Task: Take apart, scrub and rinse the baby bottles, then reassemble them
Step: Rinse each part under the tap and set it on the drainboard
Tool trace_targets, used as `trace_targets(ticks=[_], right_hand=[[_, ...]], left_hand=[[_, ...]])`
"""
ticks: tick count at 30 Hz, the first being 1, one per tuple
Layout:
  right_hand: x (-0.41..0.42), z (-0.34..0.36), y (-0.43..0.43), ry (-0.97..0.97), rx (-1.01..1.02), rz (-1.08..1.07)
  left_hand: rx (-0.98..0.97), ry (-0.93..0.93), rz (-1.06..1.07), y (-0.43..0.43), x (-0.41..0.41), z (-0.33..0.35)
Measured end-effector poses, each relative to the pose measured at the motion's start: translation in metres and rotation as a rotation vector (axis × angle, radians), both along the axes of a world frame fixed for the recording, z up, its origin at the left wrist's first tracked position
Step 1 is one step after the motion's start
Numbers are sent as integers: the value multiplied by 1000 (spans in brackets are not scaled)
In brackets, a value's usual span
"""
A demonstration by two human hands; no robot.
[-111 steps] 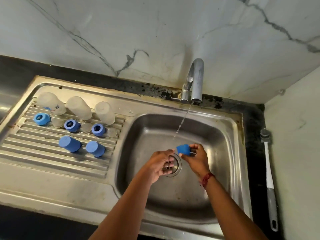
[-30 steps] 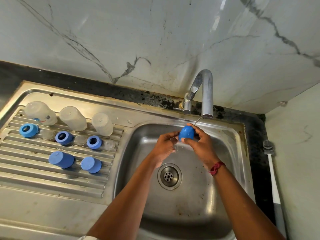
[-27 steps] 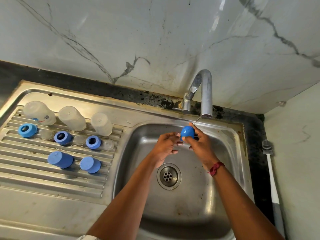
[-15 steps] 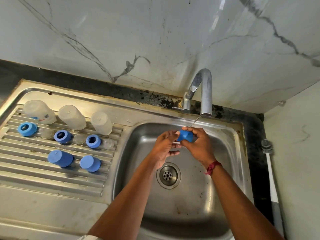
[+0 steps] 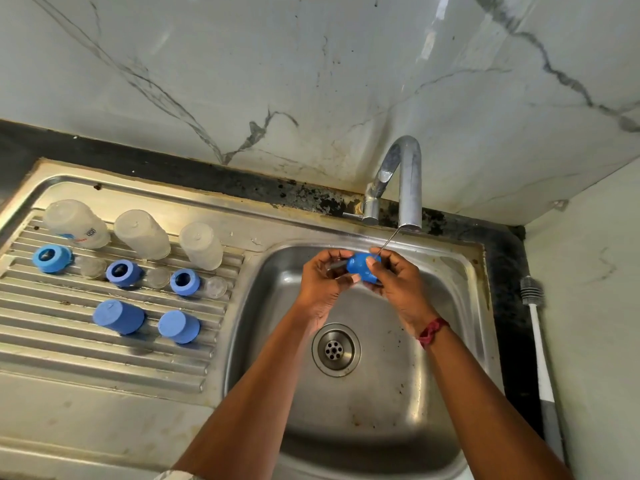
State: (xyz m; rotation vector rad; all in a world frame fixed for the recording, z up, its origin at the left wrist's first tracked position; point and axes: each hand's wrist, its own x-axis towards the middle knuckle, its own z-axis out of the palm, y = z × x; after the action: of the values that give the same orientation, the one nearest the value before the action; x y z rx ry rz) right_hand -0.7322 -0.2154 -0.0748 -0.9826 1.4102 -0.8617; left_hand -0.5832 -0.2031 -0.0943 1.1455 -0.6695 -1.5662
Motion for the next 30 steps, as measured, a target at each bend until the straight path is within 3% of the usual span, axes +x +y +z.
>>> trace_targets(ticks=[5, 9, 13, 15, 21, 24, 30], right_hand=[[-5, 5, -2, -31, 43, 168], [0, -1, -4, 294, -74, 235], [7, -2, 0, 417, -133, 27], [11, -3, 6, 483, -181, 51], [18, -5, 10, 569, -250, -117], [18, -8, 15, 440, -238, 7], [10, -14, 19, 12, -84, -48]], left_hand=[[-6, 184, 6, 0, 11, 1], [33, 282, 61, -3, 8, 11], [124, 111, 138, -3, 7, 11], [197, 43, 128, 0, 9, 6], [309, -23, 106, 7, 11, -1], [315, -49, 101, 8, 11, -3], [289, -94, 101, 6, 12, -1]])
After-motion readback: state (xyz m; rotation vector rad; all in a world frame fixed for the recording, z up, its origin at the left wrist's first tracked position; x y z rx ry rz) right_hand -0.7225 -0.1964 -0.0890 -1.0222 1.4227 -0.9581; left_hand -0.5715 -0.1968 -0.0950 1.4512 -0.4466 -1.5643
